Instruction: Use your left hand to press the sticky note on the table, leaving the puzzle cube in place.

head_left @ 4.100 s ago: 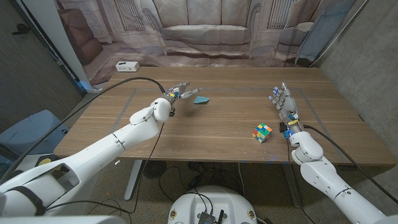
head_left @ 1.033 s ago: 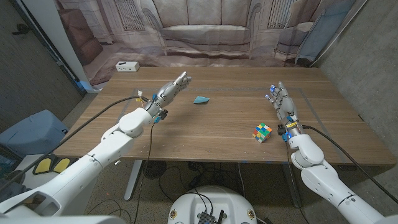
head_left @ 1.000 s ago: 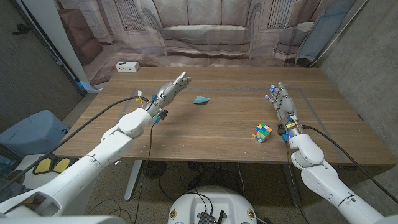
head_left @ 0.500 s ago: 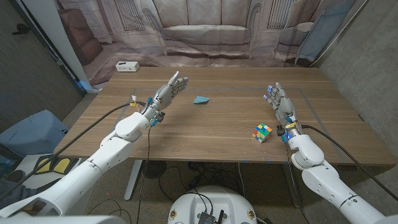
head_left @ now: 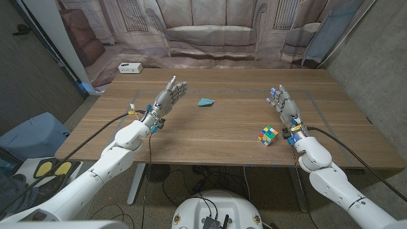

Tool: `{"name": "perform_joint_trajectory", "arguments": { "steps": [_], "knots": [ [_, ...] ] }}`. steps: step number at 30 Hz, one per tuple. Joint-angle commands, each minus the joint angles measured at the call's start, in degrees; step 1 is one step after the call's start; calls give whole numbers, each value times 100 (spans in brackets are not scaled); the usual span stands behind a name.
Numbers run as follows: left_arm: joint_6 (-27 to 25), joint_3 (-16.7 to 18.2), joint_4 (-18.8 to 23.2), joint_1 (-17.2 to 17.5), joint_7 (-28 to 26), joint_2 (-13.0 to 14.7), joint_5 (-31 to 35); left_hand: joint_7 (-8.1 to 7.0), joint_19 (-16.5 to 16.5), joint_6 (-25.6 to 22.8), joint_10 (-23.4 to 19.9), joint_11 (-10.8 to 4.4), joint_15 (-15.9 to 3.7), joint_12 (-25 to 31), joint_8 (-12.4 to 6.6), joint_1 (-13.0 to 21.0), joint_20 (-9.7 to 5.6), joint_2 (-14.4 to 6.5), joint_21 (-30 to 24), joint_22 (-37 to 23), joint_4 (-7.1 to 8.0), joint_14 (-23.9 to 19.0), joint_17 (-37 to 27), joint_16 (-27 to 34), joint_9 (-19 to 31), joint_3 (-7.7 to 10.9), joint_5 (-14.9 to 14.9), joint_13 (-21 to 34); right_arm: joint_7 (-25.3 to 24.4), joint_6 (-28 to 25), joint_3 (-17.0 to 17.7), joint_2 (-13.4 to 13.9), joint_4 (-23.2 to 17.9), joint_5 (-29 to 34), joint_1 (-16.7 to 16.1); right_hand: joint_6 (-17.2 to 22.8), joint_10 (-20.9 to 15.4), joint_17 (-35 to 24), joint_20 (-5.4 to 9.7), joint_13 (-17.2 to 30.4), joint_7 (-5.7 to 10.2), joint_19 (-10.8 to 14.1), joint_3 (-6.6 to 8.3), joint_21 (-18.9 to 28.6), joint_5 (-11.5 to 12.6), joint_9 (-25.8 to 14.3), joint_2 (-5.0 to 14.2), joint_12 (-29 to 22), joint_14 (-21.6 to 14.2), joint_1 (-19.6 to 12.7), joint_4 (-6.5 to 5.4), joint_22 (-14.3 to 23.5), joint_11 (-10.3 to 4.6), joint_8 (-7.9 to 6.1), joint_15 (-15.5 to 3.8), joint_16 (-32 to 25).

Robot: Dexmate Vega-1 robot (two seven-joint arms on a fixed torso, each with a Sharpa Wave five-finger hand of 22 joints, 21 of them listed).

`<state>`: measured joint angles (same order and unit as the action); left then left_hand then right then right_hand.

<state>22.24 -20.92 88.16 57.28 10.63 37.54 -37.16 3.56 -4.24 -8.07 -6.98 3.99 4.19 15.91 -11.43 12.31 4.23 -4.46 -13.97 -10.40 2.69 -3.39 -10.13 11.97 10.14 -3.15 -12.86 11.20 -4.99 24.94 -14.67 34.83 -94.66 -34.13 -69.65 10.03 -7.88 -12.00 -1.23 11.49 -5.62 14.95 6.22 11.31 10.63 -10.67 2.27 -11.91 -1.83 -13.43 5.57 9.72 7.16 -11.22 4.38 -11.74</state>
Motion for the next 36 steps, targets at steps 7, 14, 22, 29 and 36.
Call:
{"name": "perform_joint_trajectory", "arguments": {
  "steps": [7, 14, 22, 29, 36],
  "knots": [
    [-327, 44, -10, 61, -310, -28, -72, -15, 39, -1, -26, -24, 2, -42, 4, 70, 18, 3, 20, 1, -23, -20, -19, -37, 12, -6, 35, 1, 147, -112, -55, 83, 254, -33, 219, 48, -45, 2, 16, 1, 37, 35, 10, 7, 39, -14, 8, 0, -30, 23, 47, 21, 7, -9, 1, -22],
    [-494, -34, 16, 16, -427, -48, 15, -4, 34, 20, 29, 48, 46, -82, 20, 66, 15, 1, 40, 1, -22, 9, -20, -59, 12, -11, 37, 1, 245, -118, -69, 77, 368, -124, 288, 57, -40, -1, 10, 1, 33, 6, 4, -6, 39, -14, 10, 3, -17, 38, 41, 21, 20, -12, 11, -18],
    [-454, -35, 14, 40, -445, -69, 28, -5, 13, 39, 115, -13, 55, -147, 34, 64, 60, -5, 80, 1, -22, 107, -22, -103, 12, -17, 40, 0, 251, -78, -83, 41, 439, -139, 312, 473, 17, -3, -5, -1, -7, -108, -15, -39, 39, -20, 12, 26, 85, 76, 35, 24, 39, -149, 28, 18],
    [-337, 21, -47, 96, -461, -96, -2, -6, 38, 7, 78, -3, 61, -146, 25, 65, 58, -10, 85, 1, -23, 78, -22, -92, 12, -18, 41, 1, 275, -11, -131, -21, 523, -118, 365, 260, 18, 4, 11, -1, 18, -79, -13, -22, 42, -20, 12, 25, 64, 59, 51, 24, 22, -47, 9, 11],
    [-271, 37, -123, 101, -410, -109, -24, -9, 69, -19, 41, -23, 38, -144, 20, 70, 41, -16, 86, 1, -26, 59, -22, -86, 13, -17, 42, 1, 275, 11, -175, -60, 551, -98, 398, 171, 23, 6, 9, -2, 129, -64, -9, -15, 45, -19, 21, 27, 51, 52, 57, 23, -1, -7, 9, 6]
  ]
}}
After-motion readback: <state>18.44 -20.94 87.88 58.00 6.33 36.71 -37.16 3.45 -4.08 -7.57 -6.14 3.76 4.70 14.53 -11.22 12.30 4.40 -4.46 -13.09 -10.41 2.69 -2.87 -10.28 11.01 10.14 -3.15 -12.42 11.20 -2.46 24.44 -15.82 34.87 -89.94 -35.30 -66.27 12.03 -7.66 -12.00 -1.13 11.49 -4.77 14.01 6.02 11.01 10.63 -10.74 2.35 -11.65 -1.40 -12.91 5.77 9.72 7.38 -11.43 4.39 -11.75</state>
